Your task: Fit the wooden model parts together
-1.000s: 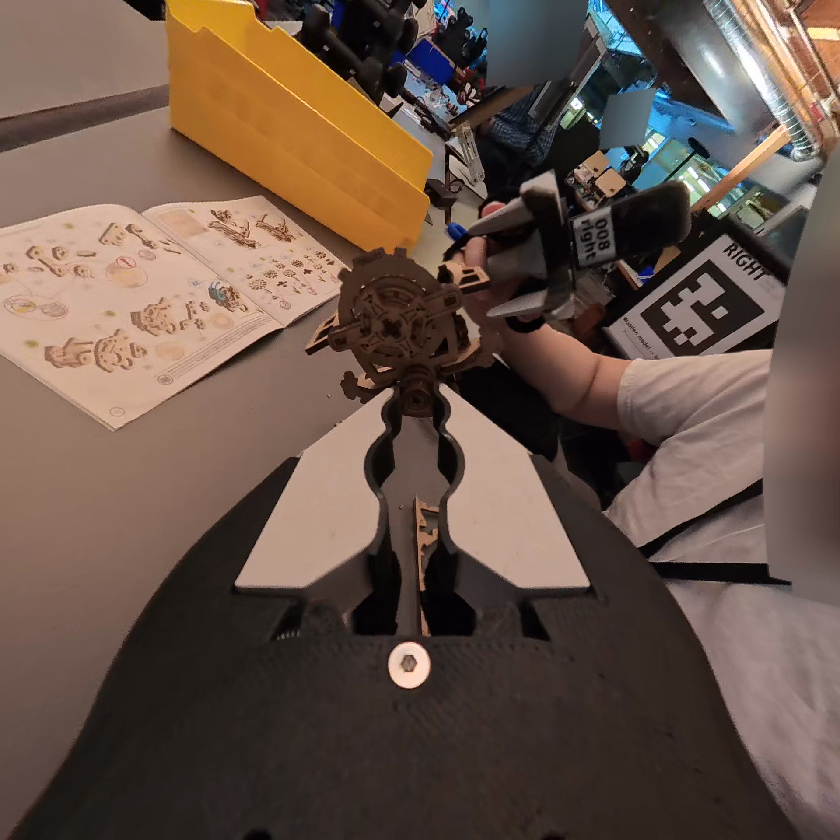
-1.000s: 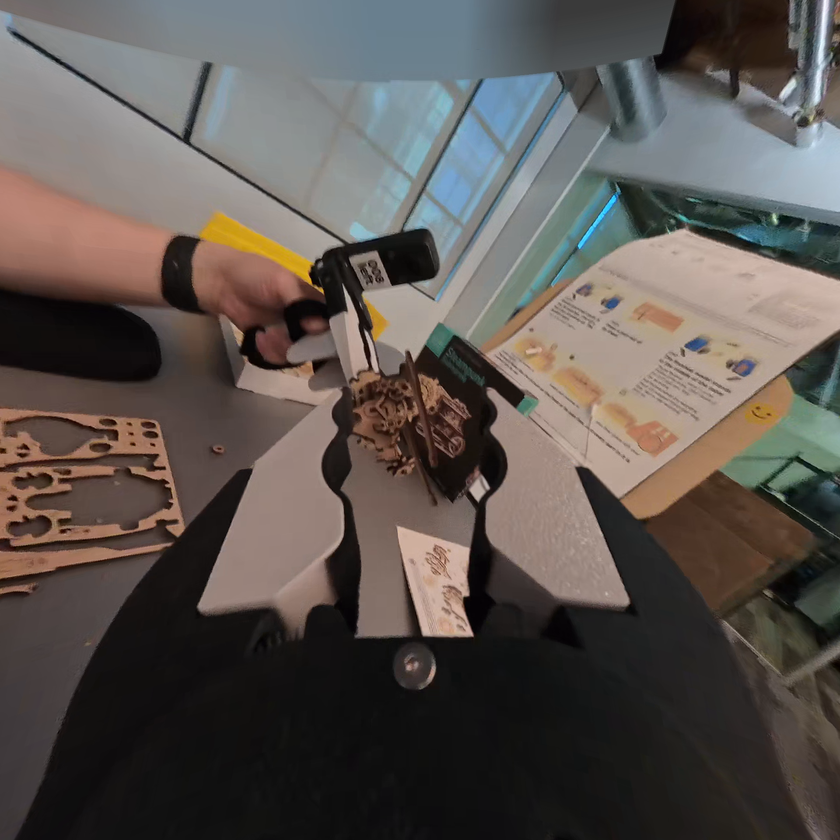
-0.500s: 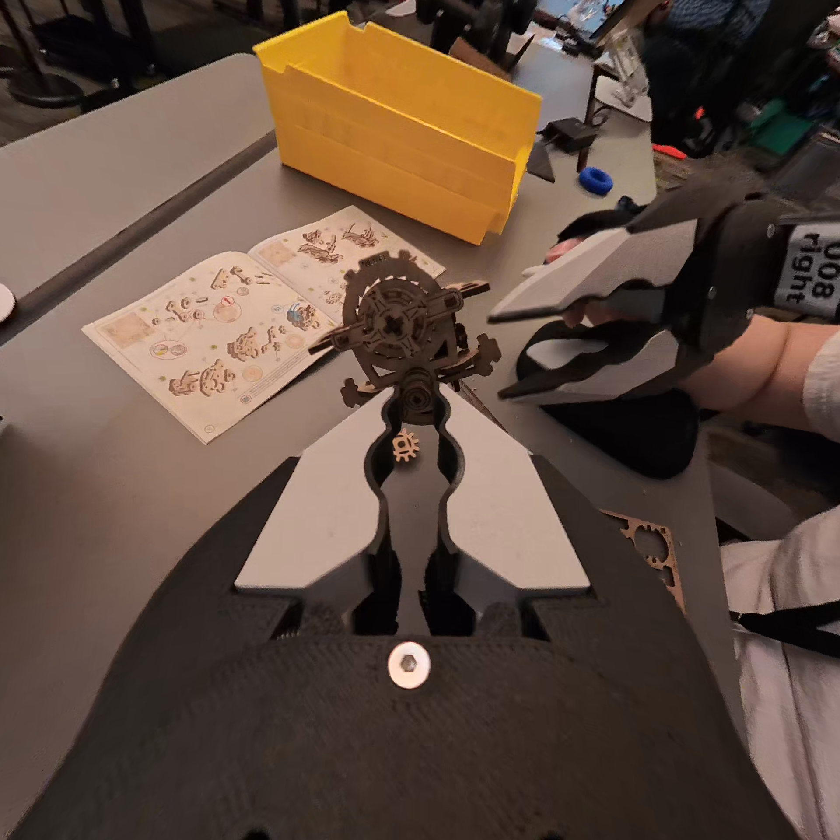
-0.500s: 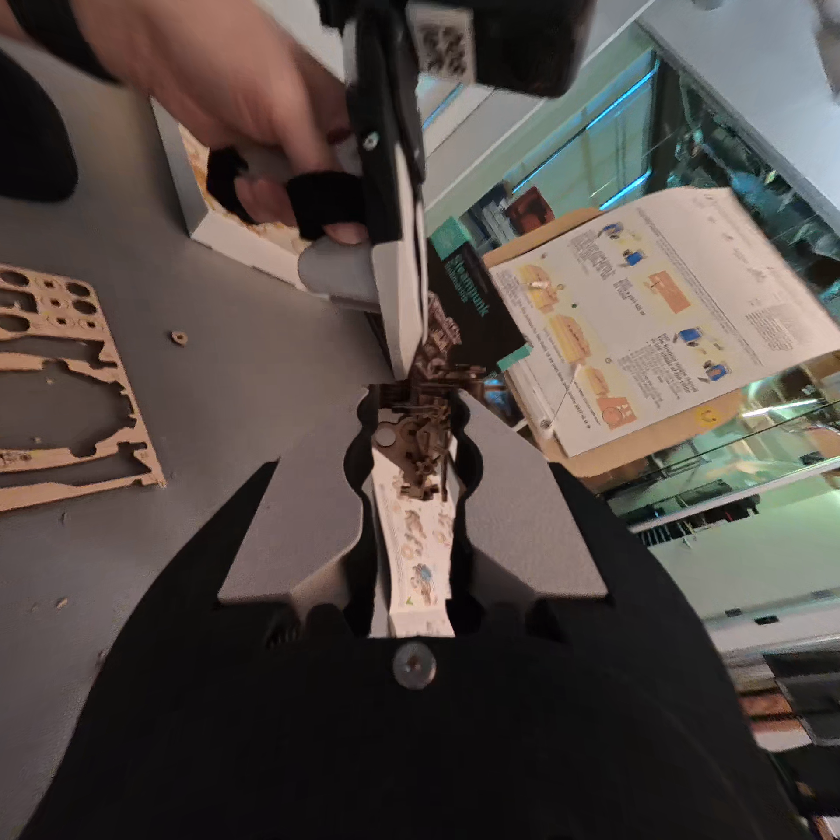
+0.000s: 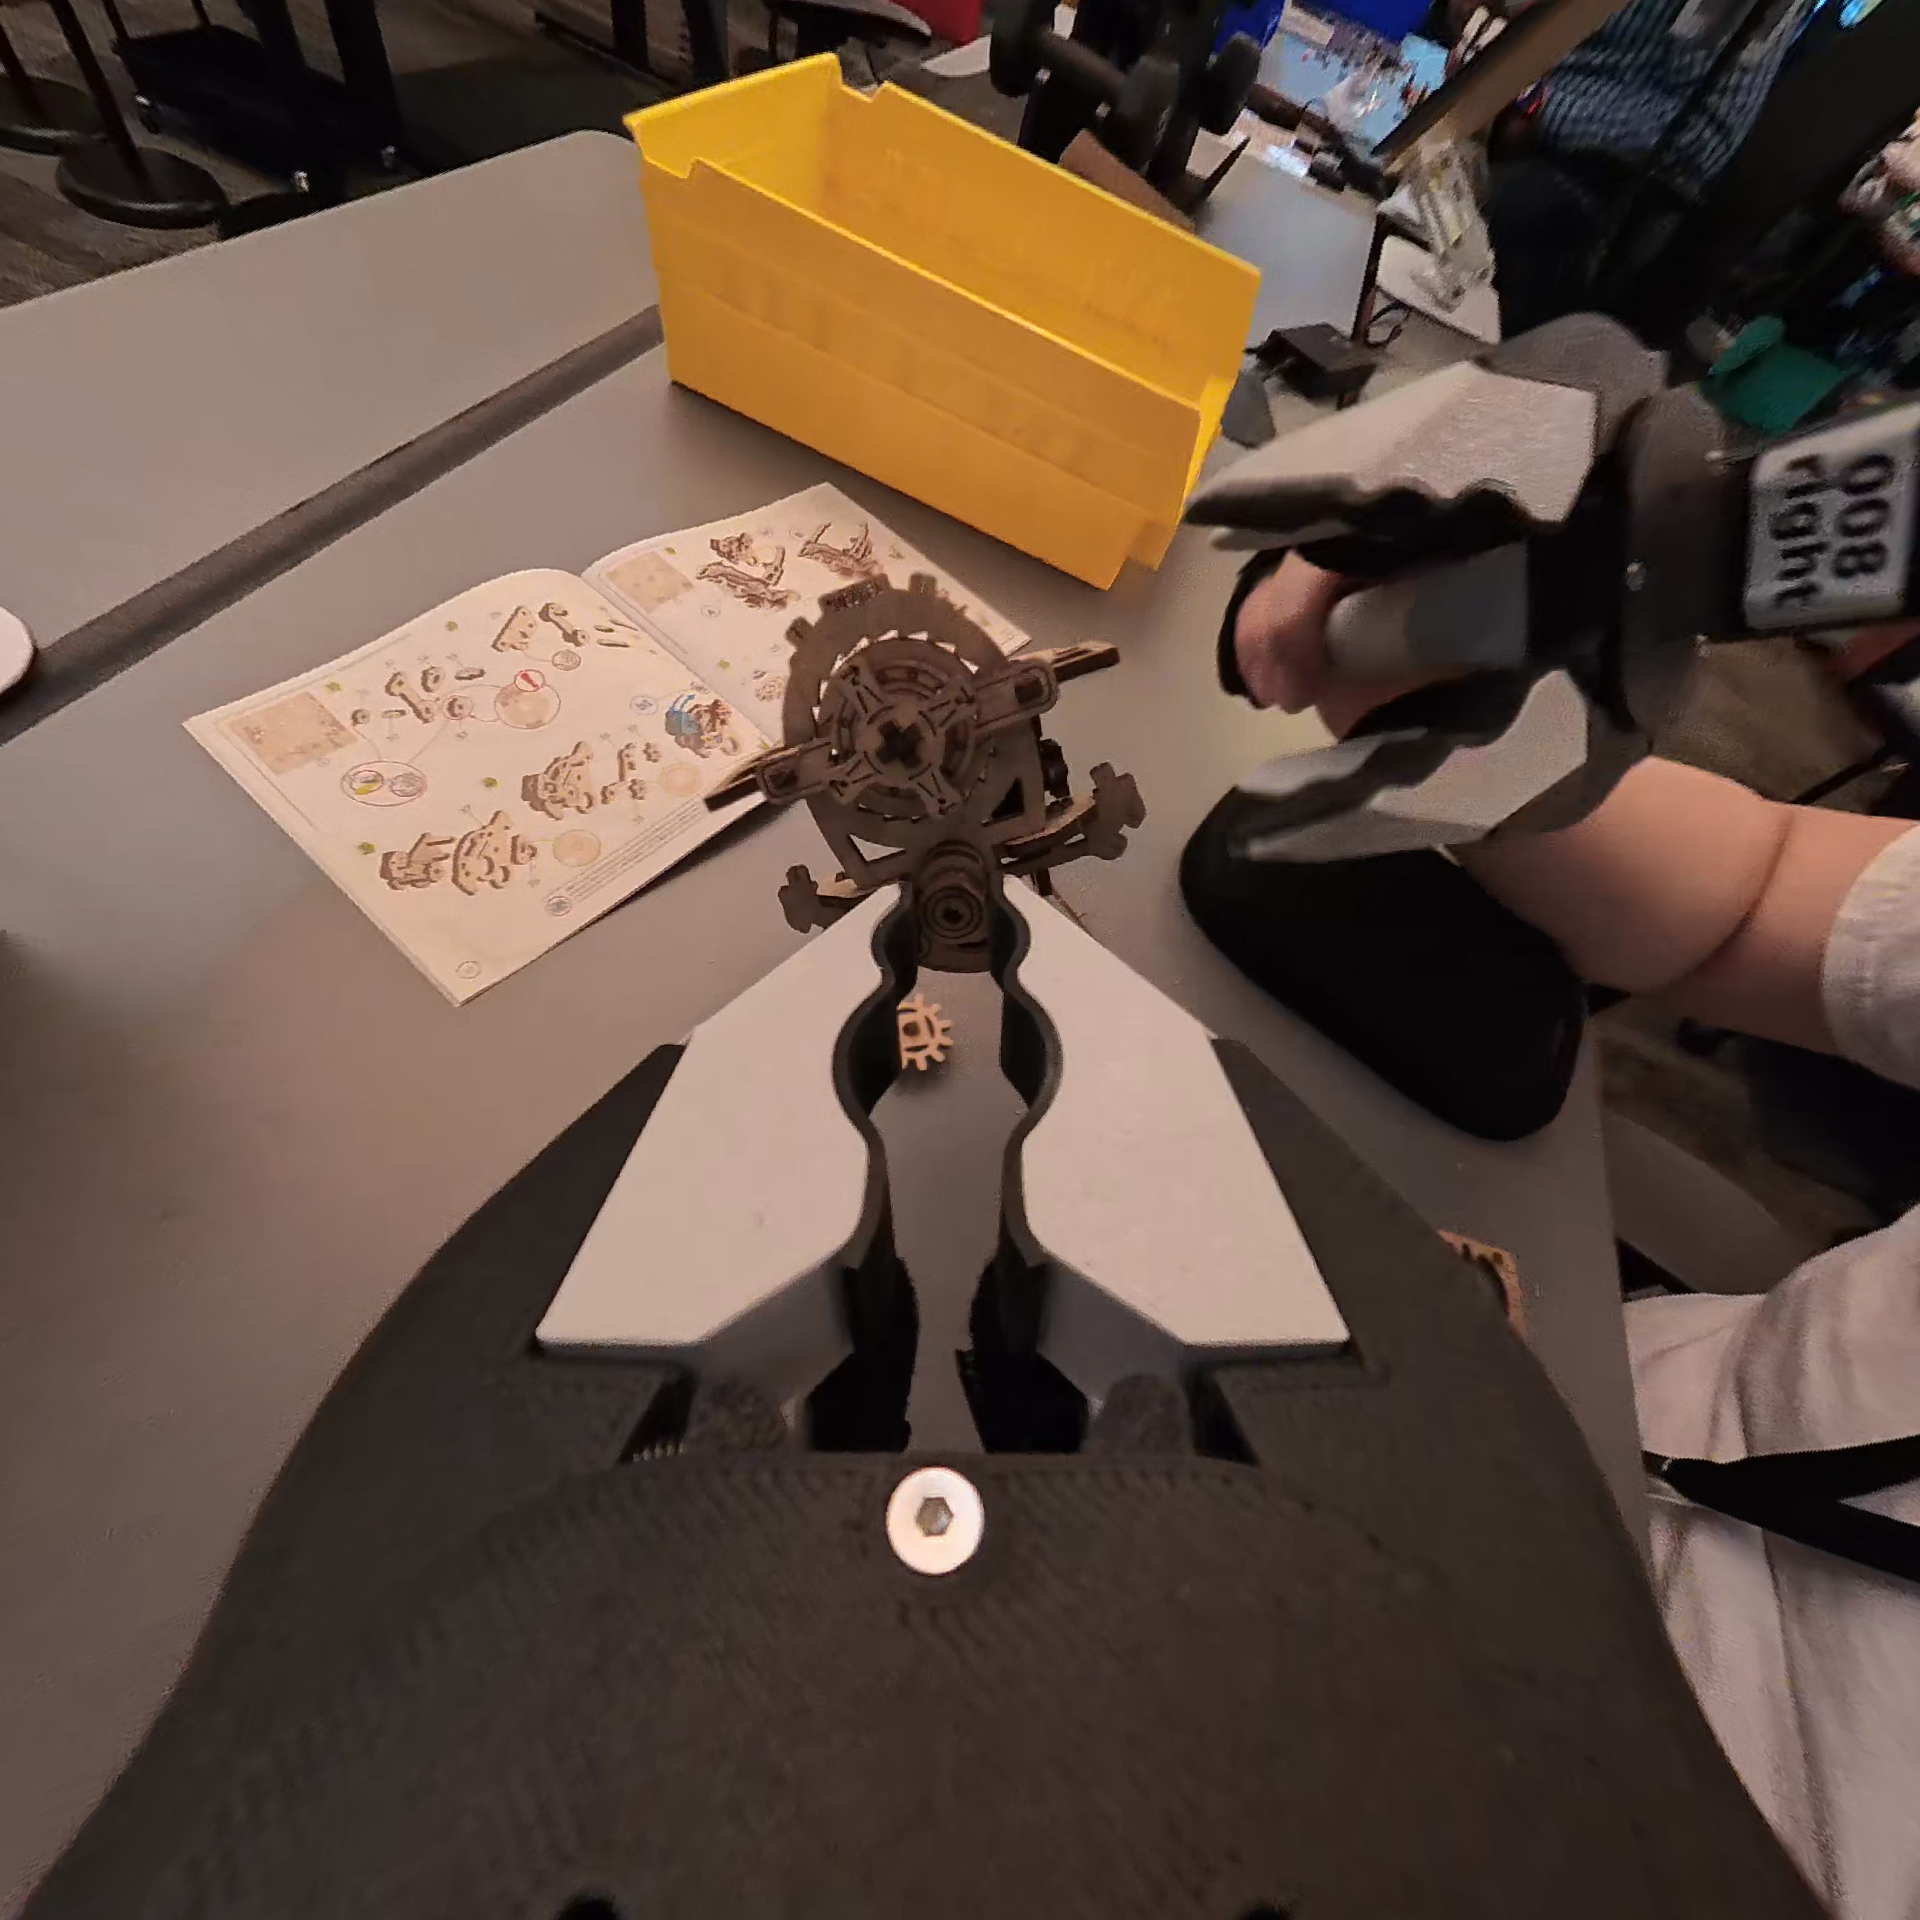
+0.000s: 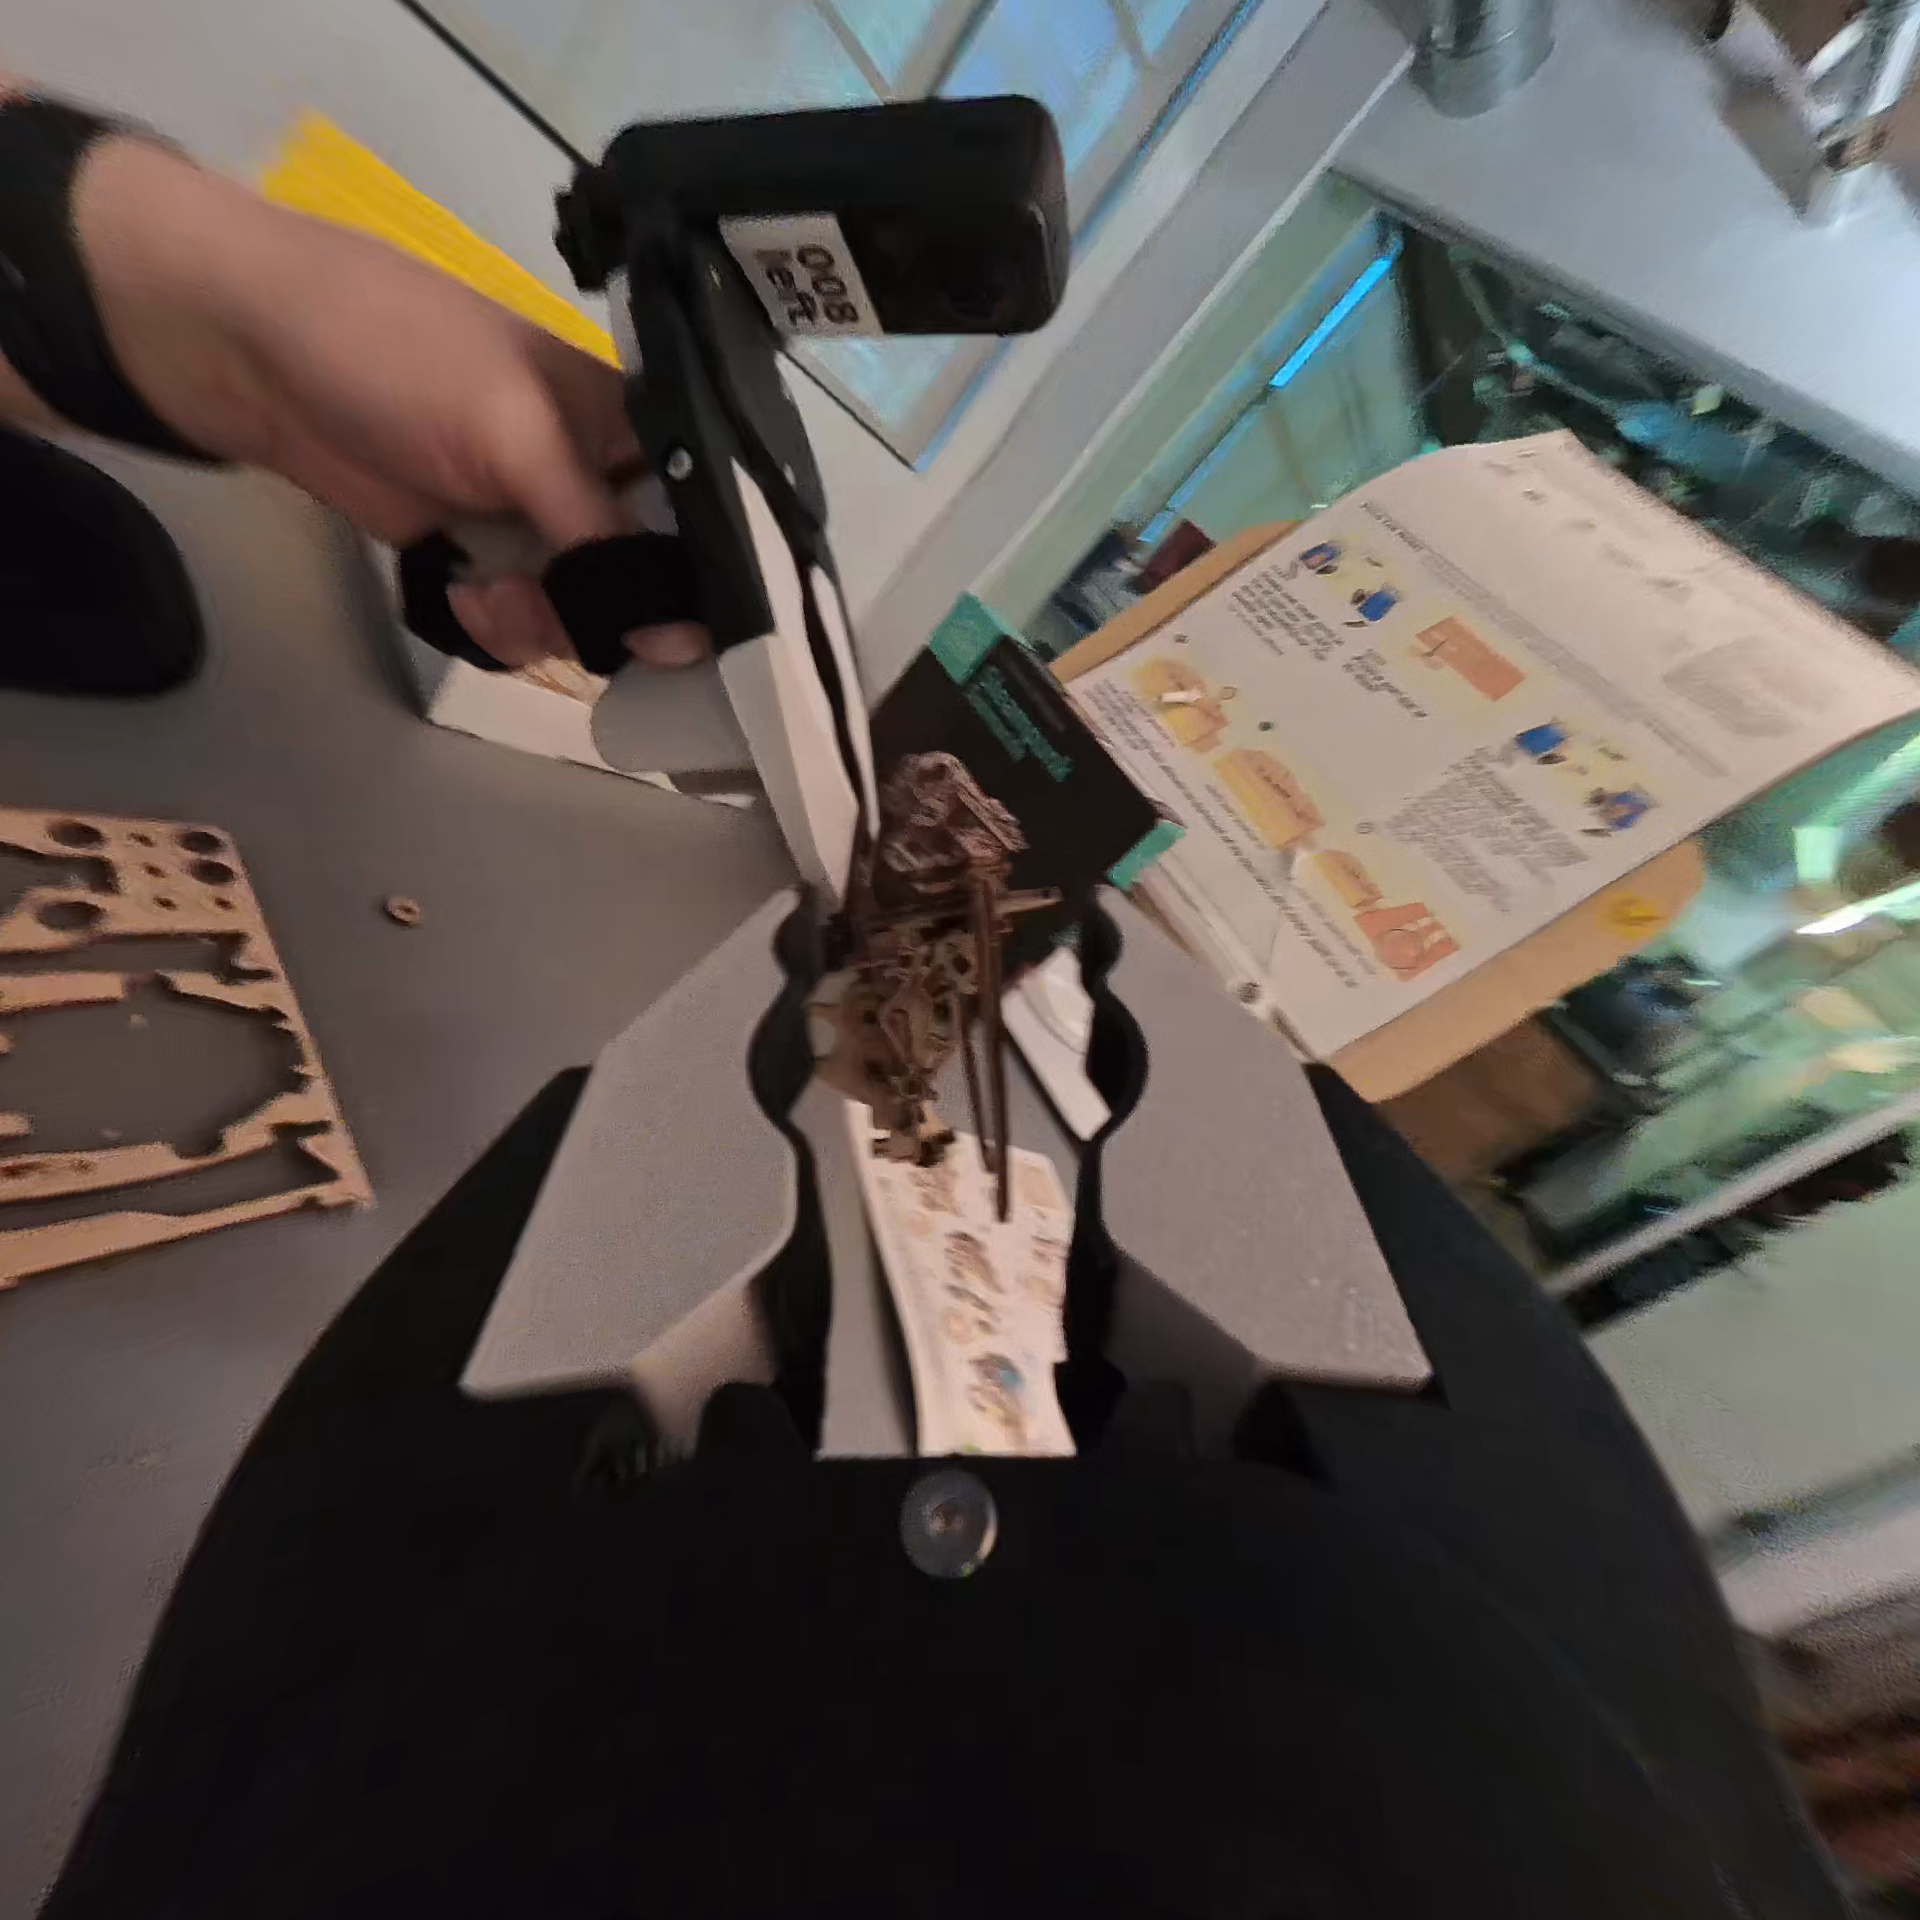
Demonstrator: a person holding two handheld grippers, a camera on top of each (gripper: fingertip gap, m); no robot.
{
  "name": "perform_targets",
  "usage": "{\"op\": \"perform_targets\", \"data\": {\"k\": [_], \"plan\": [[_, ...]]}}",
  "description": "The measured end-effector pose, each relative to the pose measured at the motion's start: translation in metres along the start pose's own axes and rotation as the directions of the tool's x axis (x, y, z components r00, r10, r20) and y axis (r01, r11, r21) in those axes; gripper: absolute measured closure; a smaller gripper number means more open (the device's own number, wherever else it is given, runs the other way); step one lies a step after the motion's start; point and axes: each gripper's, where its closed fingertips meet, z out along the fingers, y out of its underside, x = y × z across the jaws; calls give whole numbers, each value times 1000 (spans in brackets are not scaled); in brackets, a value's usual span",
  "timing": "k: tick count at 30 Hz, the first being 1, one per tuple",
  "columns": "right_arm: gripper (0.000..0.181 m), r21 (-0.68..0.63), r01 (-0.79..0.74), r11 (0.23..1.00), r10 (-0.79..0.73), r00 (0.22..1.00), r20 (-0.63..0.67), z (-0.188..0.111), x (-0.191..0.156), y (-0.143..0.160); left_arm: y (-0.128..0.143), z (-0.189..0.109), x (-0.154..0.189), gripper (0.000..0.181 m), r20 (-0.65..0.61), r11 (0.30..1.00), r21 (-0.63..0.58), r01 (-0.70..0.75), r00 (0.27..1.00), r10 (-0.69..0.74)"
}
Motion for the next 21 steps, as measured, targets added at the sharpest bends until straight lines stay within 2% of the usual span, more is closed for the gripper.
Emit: {"op": "perform_targets", "data": {"k": [2,4,9,15,21], "plan": [[123,-29,-95,995,97,994,58,3,-3,8,-1,0,2,171,-15,1000,9,10,1000,-10],[113,-27,-105,994,107,989,102,4,-9,10,1,2,4,171,-17,1000,-3,6,1000,-7],[123,-91,16,996,-6,995,103,7,-17,24,3,5,13,171,-38,1000,-19,2,999,-3],[138,-125,49,991,-35,993,112,9,-23,28,4,6,17,171,-42,1000,-29,-1,999,0],[139,-102,22,995,-7,988,152,6,-25,26,8,8,20,170,-92,999,-42,28,995,-32]]}}
